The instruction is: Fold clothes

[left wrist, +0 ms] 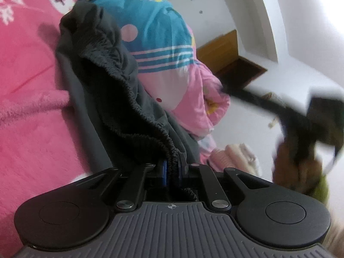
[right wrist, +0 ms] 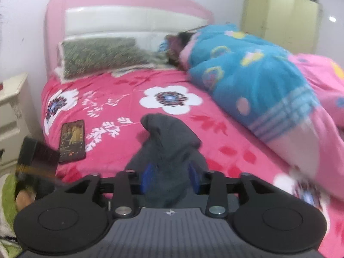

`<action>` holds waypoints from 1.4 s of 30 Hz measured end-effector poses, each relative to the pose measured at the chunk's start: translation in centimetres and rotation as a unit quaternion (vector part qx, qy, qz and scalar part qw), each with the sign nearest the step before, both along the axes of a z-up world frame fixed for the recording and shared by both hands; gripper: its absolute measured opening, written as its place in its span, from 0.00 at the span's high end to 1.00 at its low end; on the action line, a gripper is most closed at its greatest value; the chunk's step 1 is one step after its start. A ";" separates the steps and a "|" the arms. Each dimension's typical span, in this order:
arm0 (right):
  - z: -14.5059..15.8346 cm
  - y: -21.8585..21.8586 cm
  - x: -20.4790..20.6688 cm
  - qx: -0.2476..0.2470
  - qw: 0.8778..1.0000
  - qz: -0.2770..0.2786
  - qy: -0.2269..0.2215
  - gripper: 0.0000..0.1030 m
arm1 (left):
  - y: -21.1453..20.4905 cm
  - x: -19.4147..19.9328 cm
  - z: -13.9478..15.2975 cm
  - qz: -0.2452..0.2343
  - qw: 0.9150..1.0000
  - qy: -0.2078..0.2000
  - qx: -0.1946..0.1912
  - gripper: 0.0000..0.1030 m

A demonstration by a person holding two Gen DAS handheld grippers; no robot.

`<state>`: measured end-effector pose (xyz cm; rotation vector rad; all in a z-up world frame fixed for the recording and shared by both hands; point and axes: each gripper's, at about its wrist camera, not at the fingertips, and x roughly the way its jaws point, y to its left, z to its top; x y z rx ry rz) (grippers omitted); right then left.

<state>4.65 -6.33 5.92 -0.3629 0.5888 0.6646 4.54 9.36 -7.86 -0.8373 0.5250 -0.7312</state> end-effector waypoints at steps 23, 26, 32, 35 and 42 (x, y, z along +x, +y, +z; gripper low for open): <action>-9.7 -5.4 16.8 0.262 0.927 -0.161 0.215 0.86 | -3.5 -2.4 3.3 0.069 0.959 -0.168 0.218 0.94; -12.3 -8.5 17.5 0.273 0.897 -0.222 0.268 0.64 | -4.8 -2.5 3.2 0.056 0.950 -0.170 0.255 0.94; -9.1 -10.8 15.3 0.269 0.914 -0.235 0.191 0.63 | -7.4 -1.7 3.5 0.040 0.926 -0.210 0.312 0.94; -6.5 -8.5 13.5 0.210 0.950 -0.183 0.145 0.53 | -8.3 -1.2 3.5 0.033 0.921 -0.215 0.322 0.94; -5.2 0.1 10.3 0.034 0.992 -0.070 0.094 0.38 | -9.6 -1.1 3.1 0.021 0.916 -0.217 0.336 0.94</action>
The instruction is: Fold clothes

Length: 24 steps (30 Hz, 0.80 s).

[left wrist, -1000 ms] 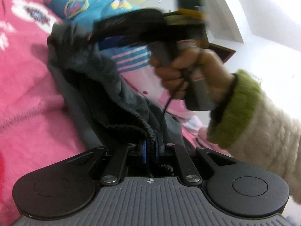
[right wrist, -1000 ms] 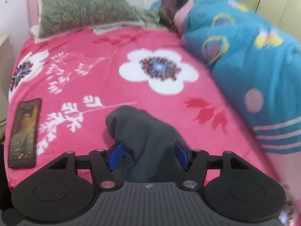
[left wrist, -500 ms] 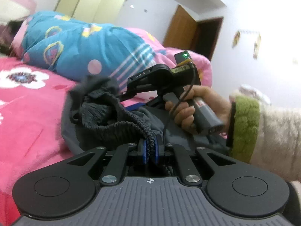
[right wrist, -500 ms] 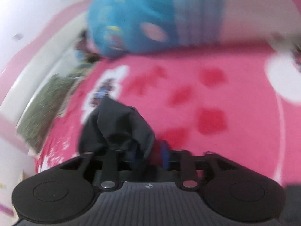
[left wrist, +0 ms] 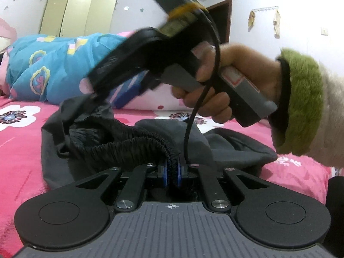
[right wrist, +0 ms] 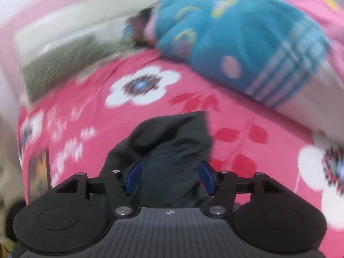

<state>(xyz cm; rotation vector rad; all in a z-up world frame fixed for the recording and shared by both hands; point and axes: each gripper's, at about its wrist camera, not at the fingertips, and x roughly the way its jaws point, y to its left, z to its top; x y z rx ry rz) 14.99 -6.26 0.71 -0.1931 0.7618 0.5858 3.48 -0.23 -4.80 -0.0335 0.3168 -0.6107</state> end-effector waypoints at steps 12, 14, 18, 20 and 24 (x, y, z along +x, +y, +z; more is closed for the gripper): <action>-2.6 7.8 1.1 -0.168 0.985 0.029 0.016 0.16 | -1.3 -0.3 -0.3 -0.009 0.999 -0.015 0.033 0.94; -2.8 8.1 1.0 -0.176 0.984 0.032 0.022 0.16 | -1.4 -0.2 -0.3 -0.010 0.999 -0.014 0.033 0.94; -2.9 8.4 0.6 -0.180 0.982 0.045 0.029 0.11 | -1.6 -0.1 -0.4 -0.014 0.999 -0.011 0.033 0.94; -3.1 8.2 0.5 -0.187 0.981 0.036 0.022 0.10 | -1.7 -0.1 -0.5 -0.014 0.999 -0.011 0.033 0.94; -3.3 7.4 0.7 -0.190 0.982 0.012 0.011 0.24 | -1.3 -0.4 -0.5 -0.012 0.999 -0.013 0.030 0.94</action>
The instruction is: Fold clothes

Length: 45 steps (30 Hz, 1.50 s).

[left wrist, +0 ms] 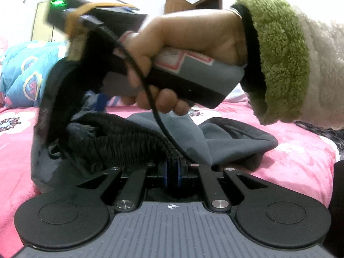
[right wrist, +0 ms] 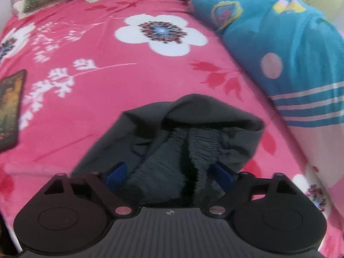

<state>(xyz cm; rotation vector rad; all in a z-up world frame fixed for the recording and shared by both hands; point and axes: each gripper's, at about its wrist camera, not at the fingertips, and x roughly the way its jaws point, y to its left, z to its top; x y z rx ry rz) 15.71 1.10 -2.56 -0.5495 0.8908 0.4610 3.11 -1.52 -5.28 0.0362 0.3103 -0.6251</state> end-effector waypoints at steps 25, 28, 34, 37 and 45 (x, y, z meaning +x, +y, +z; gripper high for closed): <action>-0.7 -6.8 4.7 0.163 0.975 -0.142 0.056 0.87 | 0.7 0.2 -0.4 0.004 1.000 0.008 -0.023 0.94; 0.4 -8.9 3.5 0.207 0.964 -0.163 0.044 0.90 | 1.3 -0.2 -0.3 0.005 0.999 0.005 -0.034 0.94; 4.8 -14.2 -0.2 0.298 0.936 -0.188 0.017 0.90 | 1.1 -2.0 1.5 -0.008 0.998 -0.024 -0.050 0.94; 6.9 -17.9 -1.1 0.370 0.906 -0.205 0.016 0.90 | 0.7 -2.8 3.3 -0.025 0.997 -0.029 -0.067 0.94; 7.6 -26.2 -5.0 0.427 0.861 -0.266 0.070 0.90 | -1.6 -4.6 7.4 -0.099 0.988 -0.004 -0.115 0.94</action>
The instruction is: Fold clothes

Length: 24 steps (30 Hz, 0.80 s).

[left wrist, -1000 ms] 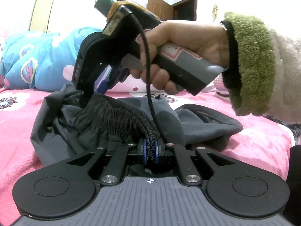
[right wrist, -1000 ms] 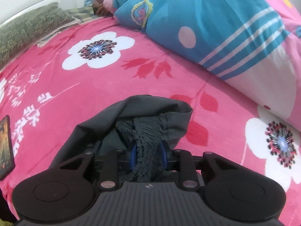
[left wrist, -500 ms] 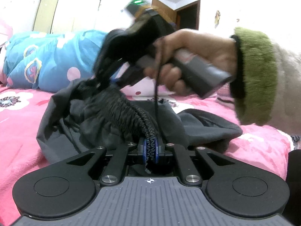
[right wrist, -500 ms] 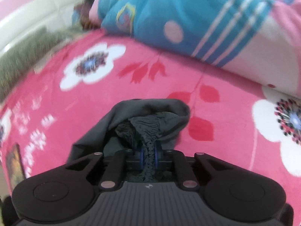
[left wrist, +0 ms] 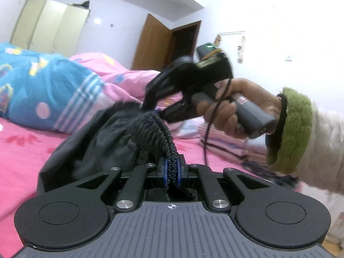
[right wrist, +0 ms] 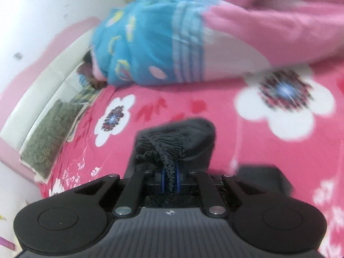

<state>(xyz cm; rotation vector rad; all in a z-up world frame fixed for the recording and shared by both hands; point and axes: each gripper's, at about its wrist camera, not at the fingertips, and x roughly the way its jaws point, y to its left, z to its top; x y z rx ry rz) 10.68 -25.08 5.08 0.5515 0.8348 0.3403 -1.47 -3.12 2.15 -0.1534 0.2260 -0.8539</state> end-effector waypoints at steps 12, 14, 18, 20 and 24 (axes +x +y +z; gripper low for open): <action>12.4 -15.3 -11.5 0.108 0.958 -0.165 -0.207 0.91 | -10.0 0.3 8.7 -0.112 0.989 -0.043 -0.087 0.94; 15.4 -17.2 -13.8 0.100 0.947 -0.186 -0.243 0.91 | -11.8 0.0 10.9 -0.138 0.983 -0.053 -0.111 0.94; 21.5 -19.3 -18.5 0.056 0.923 -0.214 -0.314 0.91 | -13.7 -1.1 14.5 -0.179 0.969 -0.063 -0.156 0.94; 23.7 -19.2 -19.8 0.029 0.916 -0.220 -0.335 0.91 | -14.0 -1.6 15.7 -0.194 0.963 -0.068 -0.176 0.94; 25.1 -18.2 -19.6 -0.007 0.915 -0.216 -0.341 0.91 | -13.5 -2.2 15.8 -0.198 0.960 -0.069 -0.187 0.94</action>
